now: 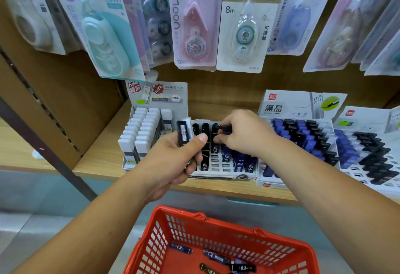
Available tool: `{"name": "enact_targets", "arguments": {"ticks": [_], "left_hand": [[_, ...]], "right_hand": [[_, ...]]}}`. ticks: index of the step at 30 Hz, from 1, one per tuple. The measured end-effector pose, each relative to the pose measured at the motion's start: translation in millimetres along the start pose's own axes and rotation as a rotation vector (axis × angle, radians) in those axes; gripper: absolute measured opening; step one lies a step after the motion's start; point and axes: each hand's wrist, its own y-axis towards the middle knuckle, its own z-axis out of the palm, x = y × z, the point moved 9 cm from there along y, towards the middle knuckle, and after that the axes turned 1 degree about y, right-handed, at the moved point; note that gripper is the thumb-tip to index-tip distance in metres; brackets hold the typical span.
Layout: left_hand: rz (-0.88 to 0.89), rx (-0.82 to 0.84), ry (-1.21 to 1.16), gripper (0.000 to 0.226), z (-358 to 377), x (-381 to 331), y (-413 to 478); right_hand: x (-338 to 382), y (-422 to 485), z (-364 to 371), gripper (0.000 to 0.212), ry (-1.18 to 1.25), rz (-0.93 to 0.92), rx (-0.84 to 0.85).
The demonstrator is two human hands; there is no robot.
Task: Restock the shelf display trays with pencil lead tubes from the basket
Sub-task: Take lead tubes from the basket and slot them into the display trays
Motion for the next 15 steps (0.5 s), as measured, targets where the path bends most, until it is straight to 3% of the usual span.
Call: {"name": "enact_targets", "arguments": {"ticks": [4, 6, 8, 10, 15], "left_hand": [[-0.064, 0.067, 0.136, 0.030, 9, 3, -3], [-0.083, 0.112, 0.185, 0.030, 16, 5, -5], [-0.081, 0.157, 0.205, 0.030, 24, 3, -6], [-0.075, 0.186, 0.217, 0.030, 31, 0, -7], [-0.071, 0.219, 0.376, 0.032, 32, 5, -9]], "right_hand": [[-3, -7, -24, 0.010, 0.642, -0.014, -0.115], [10, -13, -34, 0.020, 0.844, -0.087, -0.029], [29, -20, -32, 0.029, 0.778, -0.177, 0.130], [40, -27, -26, 0.022, 0.703, -0.228, 0.198], [20, -25, -36, 0.013, 0.871, -0.069, 0.049]]}}
